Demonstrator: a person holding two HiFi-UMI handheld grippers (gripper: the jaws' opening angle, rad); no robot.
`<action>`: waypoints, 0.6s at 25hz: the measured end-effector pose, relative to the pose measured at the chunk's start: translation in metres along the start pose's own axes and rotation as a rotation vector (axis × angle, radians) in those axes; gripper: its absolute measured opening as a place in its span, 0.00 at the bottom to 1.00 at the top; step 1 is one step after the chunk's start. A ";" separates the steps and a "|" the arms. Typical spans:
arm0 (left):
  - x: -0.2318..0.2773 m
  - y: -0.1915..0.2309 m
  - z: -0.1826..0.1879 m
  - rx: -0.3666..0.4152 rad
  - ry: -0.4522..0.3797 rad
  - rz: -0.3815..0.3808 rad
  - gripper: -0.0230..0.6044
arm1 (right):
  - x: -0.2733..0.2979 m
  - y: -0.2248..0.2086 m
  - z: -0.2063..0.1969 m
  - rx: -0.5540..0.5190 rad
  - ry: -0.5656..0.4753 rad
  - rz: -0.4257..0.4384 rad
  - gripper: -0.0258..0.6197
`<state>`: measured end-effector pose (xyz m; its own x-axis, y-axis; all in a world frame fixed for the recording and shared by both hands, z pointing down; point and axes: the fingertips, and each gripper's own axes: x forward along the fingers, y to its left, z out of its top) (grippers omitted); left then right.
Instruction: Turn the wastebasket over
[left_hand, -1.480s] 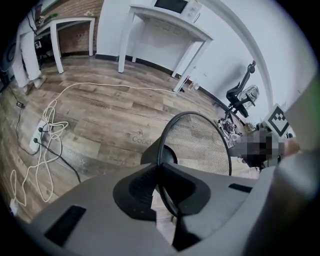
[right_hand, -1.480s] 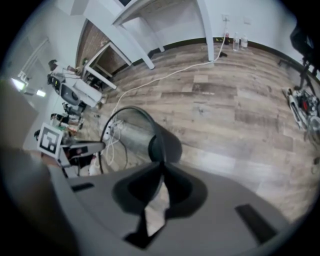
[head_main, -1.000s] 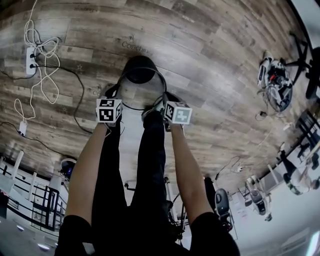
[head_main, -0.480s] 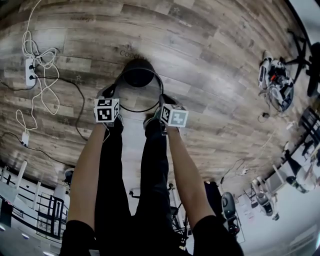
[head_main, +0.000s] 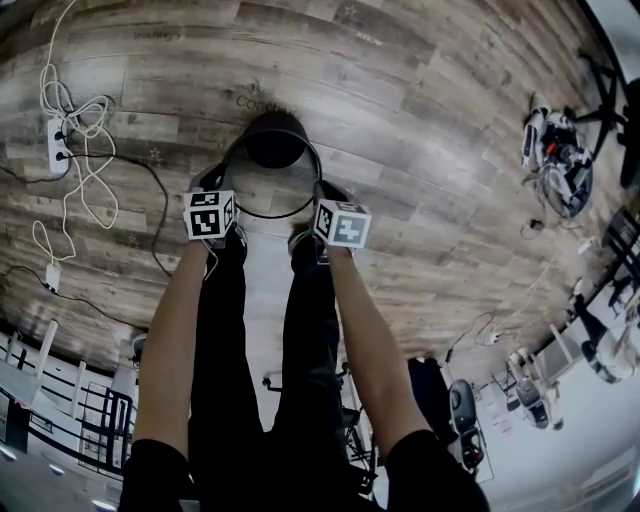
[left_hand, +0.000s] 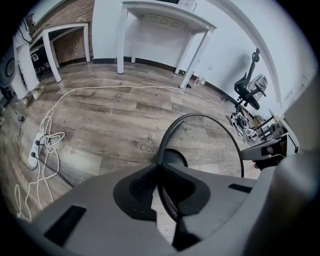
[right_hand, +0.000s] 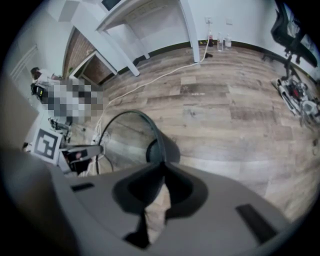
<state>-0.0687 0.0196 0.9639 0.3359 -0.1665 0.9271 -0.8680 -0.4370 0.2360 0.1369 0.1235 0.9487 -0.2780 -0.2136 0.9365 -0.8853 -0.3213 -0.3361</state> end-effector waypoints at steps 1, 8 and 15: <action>0.001 0.001 -0.001 0.004 0.008 0.000 0.12 | 0.002 0.000 -0.001 0.001 0.004 -0.006 0.12; 0.011 0.000 -0.006 -0.020 0.030 -0.014 0.13 | 0.013 -0.006 -0.003 0.010 0.026 -0.055 0.12; 0.012 -0.009 -0.010 0.066 0.111 0.021 0.14 | 0.015 -0.015 -0.012 0.012 0.066 -0.057 0.12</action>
<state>-0.0605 0.0304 0.9754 0.2719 -0.0793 0.9591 -0.8471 -0.4926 0.1994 0.1415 0.1358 0.9685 -0.2517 -0.1338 0.9585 -0.8960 -0.3420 -0.2831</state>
